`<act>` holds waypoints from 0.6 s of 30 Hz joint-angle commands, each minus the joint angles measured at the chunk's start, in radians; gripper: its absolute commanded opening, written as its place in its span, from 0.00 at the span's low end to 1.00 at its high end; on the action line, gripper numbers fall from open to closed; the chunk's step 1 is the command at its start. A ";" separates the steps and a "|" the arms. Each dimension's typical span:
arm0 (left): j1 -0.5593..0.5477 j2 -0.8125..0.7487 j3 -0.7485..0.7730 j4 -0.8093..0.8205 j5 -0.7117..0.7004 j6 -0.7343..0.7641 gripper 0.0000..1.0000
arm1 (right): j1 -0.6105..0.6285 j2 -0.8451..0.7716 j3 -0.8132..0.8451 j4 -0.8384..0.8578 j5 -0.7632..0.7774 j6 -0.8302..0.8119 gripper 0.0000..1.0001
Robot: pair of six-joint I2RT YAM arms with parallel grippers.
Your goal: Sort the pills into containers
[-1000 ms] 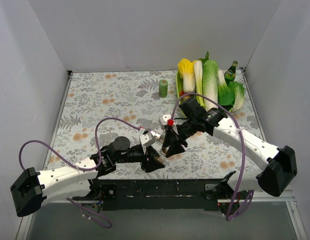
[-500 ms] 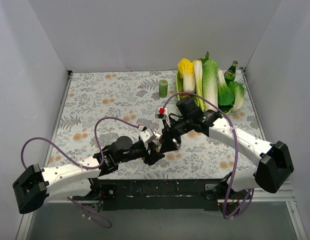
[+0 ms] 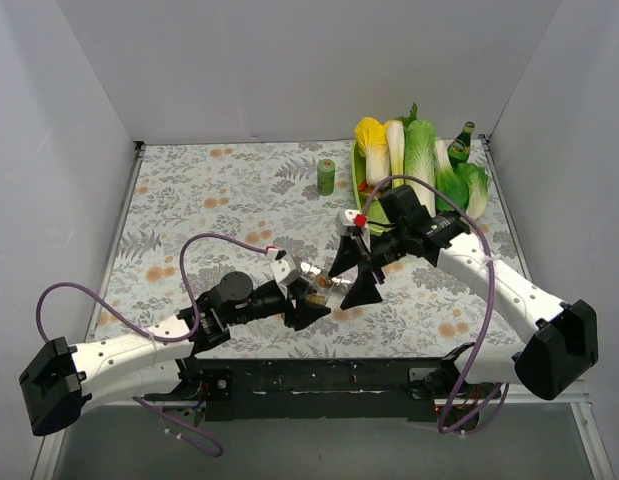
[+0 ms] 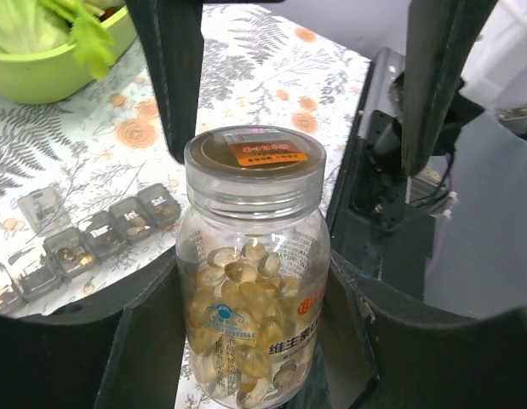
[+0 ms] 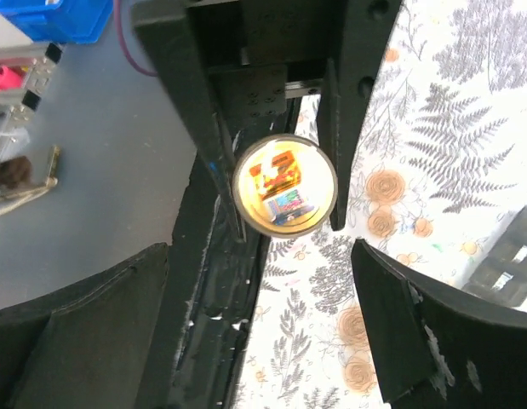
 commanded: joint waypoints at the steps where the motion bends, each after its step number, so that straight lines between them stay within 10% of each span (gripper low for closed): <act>1: 0.004 -0.062 0.013 -0.048 0.109 0.011 0.00 | -0.010 -0.072 0.075 -0.351 -0.107 -0.652 0.96; 13: 0.004 0.003 0.079 -0.106 0.364 -0.009 0.00 | 0.060 0.057 0.222 -0.672 -0.145 -1.145 0.91; 18: 0.004 0.035 0.088 -0.082 0.375 -0.007 0.00 | 0.101 0.052 0.190 -0.663 -0.125 -1.110 0.84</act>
